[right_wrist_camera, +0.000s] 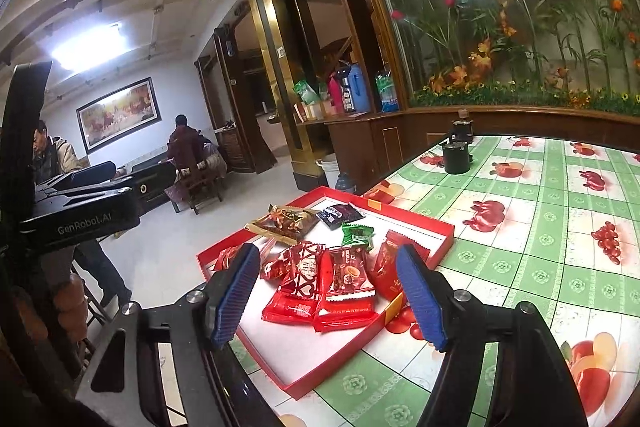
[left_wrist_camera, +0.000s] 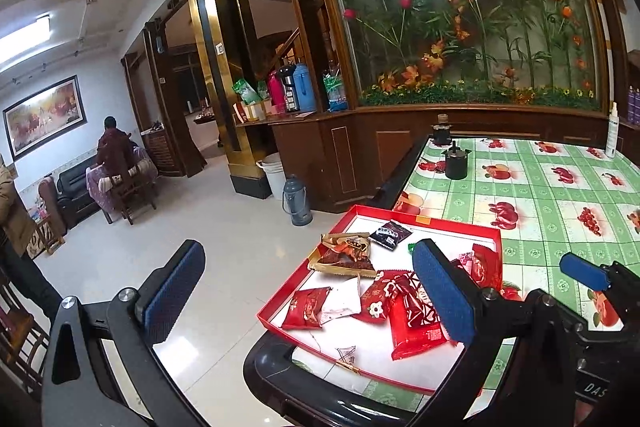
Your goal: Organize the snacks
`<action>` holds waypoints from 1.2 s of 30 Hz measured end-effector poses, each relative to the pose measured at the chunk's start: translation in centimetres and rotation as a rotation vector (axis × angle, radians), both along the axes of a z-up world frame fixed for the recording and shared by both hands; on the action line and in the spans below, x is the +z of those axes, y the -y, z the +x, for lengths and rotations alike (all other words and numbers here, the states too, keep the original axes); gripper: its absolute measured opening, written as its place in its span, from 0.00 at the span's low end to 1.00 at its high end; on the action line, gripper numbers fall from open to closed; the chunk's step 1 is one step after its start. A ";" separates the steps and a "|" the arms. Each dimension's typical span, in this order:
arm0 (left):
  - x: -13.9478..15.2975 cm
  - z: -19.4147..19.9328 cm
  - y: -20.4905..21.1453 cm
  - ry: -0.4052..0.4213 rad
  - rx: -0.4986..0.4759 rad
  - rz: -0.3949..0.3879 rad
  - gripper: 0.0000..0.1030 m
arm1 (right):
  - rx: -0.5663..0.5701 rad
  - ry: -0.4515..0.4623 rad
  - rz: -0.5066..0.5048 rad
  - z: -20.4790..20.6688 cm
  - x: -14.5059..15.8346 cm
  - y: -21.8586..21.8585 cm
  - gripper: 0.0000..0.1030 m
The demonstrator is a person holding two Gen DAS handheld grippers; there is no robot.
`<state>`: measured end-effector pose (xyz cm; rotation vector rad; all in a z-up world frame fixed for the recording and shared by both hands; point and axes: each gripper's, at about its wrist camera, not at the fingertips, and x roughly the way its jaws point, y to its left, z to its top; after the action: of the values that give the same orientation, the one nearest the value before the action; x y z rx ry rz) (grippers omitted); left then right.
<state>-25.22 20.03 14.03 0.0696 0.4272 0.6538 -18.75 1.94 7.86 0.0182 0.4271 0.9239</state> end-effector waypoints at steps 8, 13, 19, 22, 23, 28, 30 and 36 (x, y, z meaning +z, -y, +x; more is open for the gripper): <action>-0.2 0.1 0.1 0.002 -0.011 -0.004 1.00 | 0.018 -0.004 -0.023 0.0 -0.5 -1.0 0.70; -0.5 0.4 -0.3 -0.001 -0.039 -0.040 1.00 | 0.025 -0.011 -0.037 0.2 -0.7 -1.6 0.70; -1.1 0.6 -0.8 -0.012 -0.031 -0.067 1.00 | 0.033 -0.018 -0.054 0.5 -1.0 -2.5 0.70; -1.3 0.6 -1.3 -0.014 -0.023 -0.081 1.00 | 0.038 -0.017 -0.065 0.5 -1.1 -3.1 0.70; -1.3 0.6 -1.4 -0.014 -0.020 -0.084 1.00 | 0.040 -0.016 -0.068 0.5 -1.1 -3.2 0.70; -1.7 0.6 -2.1 -0.029 -0.018 -0.092 1.00 | 0.046 -0.020 -0.080 0.6 -1.3 -4.0 0.70; -1.9 0.6 -2.3 -0.034 -0.021 -0.094 1.00 | 0.047 -0.021 -0.086 0.6 -1.2 -4.3 0.70; -2.2 0.5 -3.2 -0.040 -0.019 -0.112 1.00 | 0.016 -0.025 -0.103 0.6 -1.2 -5.3 0.70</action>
<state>-24.76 23.24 11.85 -0.0196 0.5004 0.6094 -18.20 7.19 6.67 -0.0679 0.4986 0.9172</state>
